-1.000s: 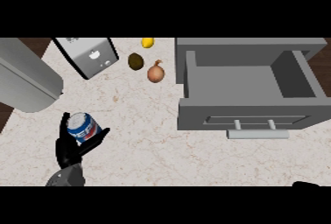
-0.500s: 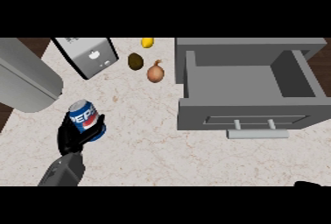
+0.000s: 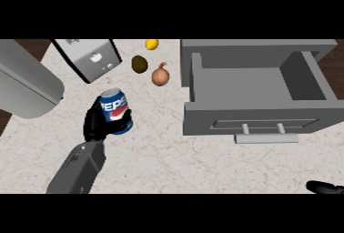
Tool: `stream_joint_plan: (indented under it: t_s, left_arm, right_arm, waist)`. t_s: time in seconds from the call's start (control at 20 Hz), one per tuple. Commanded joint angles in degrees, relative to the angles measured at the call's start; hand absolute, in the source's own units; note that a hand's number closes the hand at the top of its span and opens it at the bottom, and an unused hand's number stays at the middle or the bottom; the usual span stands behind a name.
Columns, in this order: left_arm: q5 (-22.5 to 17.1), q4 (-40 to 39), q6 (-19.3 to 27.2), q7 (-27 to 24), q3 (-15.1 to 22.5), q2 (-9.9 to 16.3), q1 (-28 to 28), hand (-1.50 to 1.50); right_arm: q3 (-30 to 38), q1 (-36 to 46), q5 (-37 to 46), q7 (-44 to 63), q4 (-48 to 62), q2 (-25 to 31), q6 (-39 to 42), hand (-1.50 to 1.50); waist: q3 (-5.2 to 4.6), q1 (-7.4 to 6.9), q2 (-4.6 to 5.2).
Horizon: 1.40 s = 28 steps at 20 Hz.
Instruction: Pick up the can, place it into the drawer and close the drawer
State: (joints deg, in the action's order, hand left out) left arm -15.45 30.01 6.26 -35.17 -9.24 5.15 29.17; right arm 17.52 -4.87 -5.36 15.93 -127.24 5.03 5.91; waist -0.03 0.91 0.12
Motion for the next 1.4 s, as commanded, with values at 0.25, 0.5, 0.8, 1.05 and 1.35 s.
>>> stream_joint_plan:
  t_s: [0.25, 0.5, 0.8, 1.05, 1.35]
  left_arm:
    - [3.1, 4.8, -3.8, 6.8, 5.7, -2.9, 4.6, 1.5]
    - [4.6, 16.0, 1.0, 17.6, 9.1, -3.6, 8.4, 1.5]
    - [5.0, 25.1, 4.1, 30.0, 12.2, -5.1, 12.0, 1.5]
    - [5.3, 23.5, 5.6, 33.7, 11.2, -4.7, 19.6, 1.5]
    - [5.2, 25.7, 11.8, 43.5, 14.8, -5.1, 29.3, 1.5]
  right_arm:
    - [-0.2, 0.0, 1.9, -1.4, 1.9, -0.8, -0.6, -1.5]
    - [1.8, -1.5, 0.4, 1.7, -3.1, 0.3, -0.7, -1.5]
    - [-0.5, -0.3, 2.4, -0.8, -0.7, -0.6, -0.4, -1.5]
    - [0.9, 0.0, 0.5, 2.8, -3.6, 0.4, -0.7, -1.5]
    - [0.5, 5.9, 2.3, 6.2, -1.5, 2.0, -3.3, -1.5]
  waist:
    - [0.05, -0.9, -0.19]
    - [0.09, -1.44, -0.61]
    - [0.07, -1.2, -0.4]
    - [0.04, -0.43, -0.15]
    - [0.04, -0.36, -0.07]
